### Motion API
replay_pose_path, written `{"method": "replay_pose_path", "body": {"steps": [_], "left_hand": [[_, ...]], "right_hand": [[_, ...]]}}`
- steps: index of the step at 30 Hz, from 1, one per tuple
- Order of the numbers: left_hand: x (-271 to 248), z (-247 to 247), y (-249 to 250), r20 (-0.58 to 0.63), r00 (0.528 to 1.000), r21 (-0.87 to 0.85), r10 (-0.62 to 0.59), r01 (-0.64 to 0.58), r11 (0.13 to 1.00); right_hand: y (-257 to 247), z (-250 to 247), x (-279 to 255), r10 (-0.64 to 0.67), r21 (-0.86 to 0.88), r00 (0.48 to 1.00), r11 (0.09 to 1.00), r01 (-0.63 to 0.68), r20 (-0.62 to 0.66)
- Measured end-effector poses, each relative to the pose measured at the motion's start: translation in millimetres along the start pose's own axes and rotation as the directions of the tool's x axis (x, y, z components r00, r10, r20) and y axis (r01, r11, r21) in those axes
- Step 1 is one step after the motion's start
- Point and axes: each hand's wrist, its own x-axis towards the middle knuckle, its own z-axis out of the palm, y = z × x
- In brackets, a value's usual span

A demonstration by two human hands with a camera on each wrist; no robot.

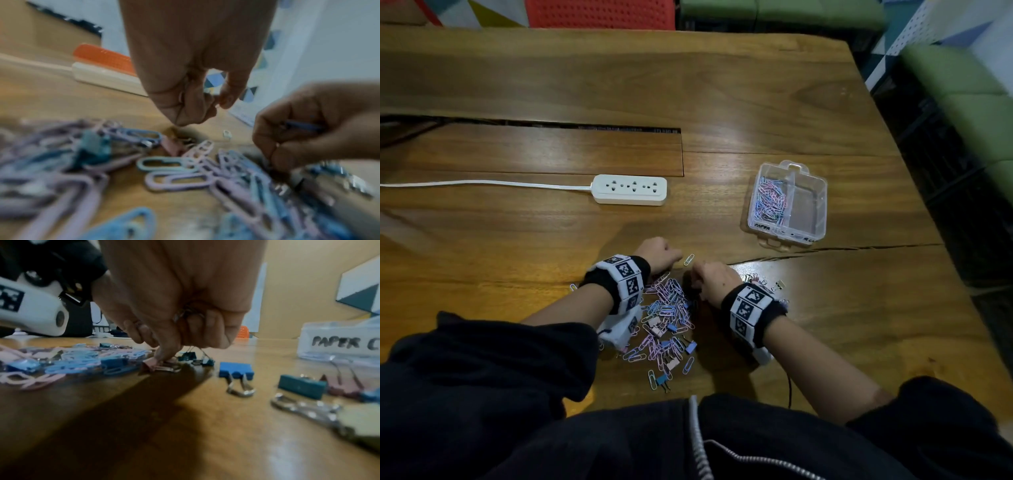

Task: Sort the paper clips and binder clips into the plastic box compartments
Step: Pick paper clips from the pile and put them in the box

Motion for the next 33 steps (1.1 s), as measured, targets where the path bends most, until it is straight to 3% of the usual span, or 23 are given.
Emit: {"method": "replay_pose_path", "body": {"steps": [2, 3, 6, 8, 10, 12, 14, 18, 22, 24, 26, 29, 31, 33], "left_hand": [[-2, -1, 5, 0.012, 0.999, -0.244, -0.035, 0.037, 0.969], [-3, -1, 8, 0.025, 0.998, -0.351, -0.05, 0.056, 0.935], [-2, 0, 16, 0.035, 0.996, -0.483, -0.082, 0.089, 0.871], [1, 4, 19, 0.048, 0.996, -0.451, -0.079, 0.092, 0.888], [5, 10, 20, 0.019, 0.999, -0.282, -0.051, 0.054, 0.958], [7, 15, 21, -0.057, 0.998, -0.129, -0.023, 0.016, 0.992], [7, 19, 22, -0.104, 0.994, 0.001, 0.014, -0.014, 1.0], [7, 23, 27, -0.01, 1.0, 0.24, 0.027, -0.024, 0.97], [8, 27, 26, 0.077, 0.997, 0.311, 0.006, -0.03, 0.95], [8, 26, 23, 0.096, 0.995, 0.245, 0.008, -0.031, 0.969], [6, 22, 20, 0.071, 0.997, 0.058, 0.007, -0.011, 0.998], [3, 12, 17, 0.116, 0.992, -0.288, -0.058, 0.09, 0.953], [0, 8, 19, 0.165, 0.983, -0.324, -0.078, 0.129, 0.937], [-2, 9, 24, 0.174, 0.983, -0.166, -0.066, 0.095, 0.982]], "right_hand": [[2, 1, -1, -0.018, -0.048, 1.0, 0.999, 0.019, 0.026], [5, 2, -1, 0.014, 0.006, 1.0, 1.0, -0.014, 0.02], [18, 3, -1, 0.113, 0.439, 0.993, 0.895, -0.082, -0.046], [28, 1, -6, 0.189, 0.725, 0.98, 0.682, -0.091, -0.055], [38, -3, -13, 0.238, 0.891, 0.971, 0.439, -0.117, 0.011], [48, -12, -19, 0.204, 0.97, 0.974, 0.198, -0.141, 0.1], [59, -26, -23, 0.191, 0.986, 0.972, 0.068, -0.15, 0.135], [82, -65, -14, 0.344, 0.982, 0.937, 0.144, -0.122, 0.066], [99, -91, 16, 0.539, 0.946, 0.842, 0.288, -0.146, -0.035], [105, -100, 31, 0.581, 0.933, 0.811, 0.324, -0.154, -0.068], [105, -106, 39, 0.57, 0.925, 0.817, 0.351, -0.146, -0.087], [99, -105, 41, 0.494, 0.802, 0.855, 0.569, -0.181, -0.158], [94, -97, 38, 0.446, 0.72, 0.866, 0.675, -0.161, -0.225], [93, -84, 34, 0.434, 0.589, 0.85, 0.784, -0.194, -0.298]]}}
